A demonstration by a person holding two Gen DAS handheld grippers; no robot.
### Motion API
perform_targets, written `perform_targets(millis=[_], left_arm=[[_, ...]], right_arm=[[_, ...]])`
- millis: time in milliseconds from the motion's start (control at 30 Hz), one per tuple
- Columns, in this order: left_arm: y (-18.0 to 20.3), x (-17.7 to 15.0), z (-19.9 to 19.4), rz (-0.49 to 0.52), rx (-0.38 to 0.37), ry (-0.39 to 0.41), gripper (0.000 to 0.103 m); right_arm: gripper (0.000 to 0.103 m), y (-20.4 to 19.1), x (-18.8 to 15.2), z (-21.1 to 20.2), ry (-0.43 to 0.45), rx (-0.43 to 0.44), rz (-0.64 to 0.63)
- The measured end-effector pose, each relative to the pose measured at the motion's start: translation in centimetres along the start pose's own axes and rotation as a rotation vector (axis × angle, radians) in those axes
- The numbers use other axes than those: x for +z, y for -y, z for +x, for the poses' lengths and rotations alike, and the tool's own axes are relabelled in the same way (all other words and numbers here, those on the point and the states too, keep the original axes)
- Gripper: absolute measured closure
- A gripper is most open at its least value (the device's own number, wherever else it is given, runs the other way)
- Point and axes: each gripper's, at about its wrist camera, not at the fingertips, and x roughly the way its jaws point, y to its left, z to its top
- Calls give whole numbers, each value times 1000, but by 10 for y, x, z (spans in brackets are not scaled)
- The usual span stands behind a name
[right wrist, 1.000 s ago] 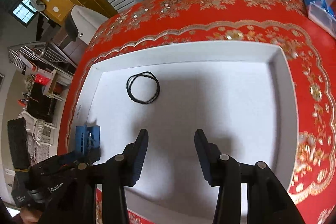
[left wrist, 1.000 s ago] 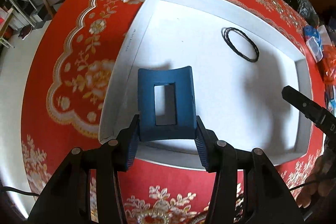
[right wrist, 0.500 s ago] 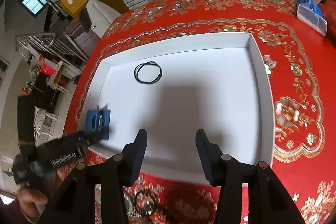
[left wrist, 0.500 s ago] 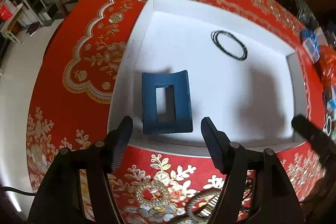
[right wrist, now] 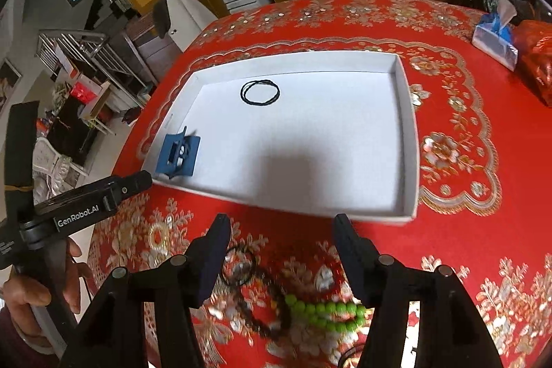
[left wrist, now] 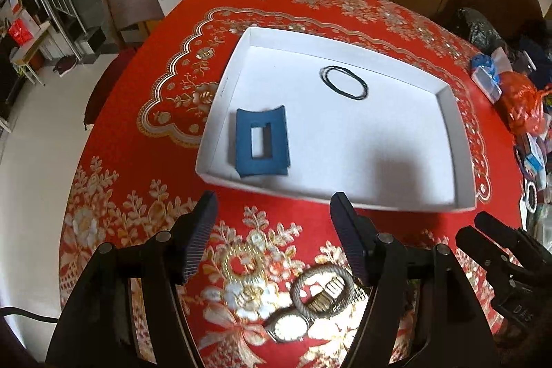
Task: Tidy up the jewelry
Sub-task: 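Move both grippers back over the jewelry row beside the tray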
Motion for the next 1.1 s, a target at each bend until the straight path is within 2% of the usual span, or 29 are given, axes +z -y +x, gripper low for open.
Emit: perform_targets(millis=[200, 400, 667, 867, 1100], left_arm=[[10, -18, -15, 18, -7, 24, 35], [13, -35, -20, 19, -23, 15, 35], [-8, -64, -25, -52, -51, -28, 35], [-31, -90, -24, -113, -44, -72, 35], [-49, -106, -22, -151, -40, -89, 35]], right_arm=[[43, 1, -17, -15, 9, -37, -10], [38, 7, -34, -27, 13, -43, -9], [38, 20, -68, -33, -21, -38, -47], [38, 37, -94, -35, -47, -55, -46], [38, 46, -107, -36, -45, -60, -35]])
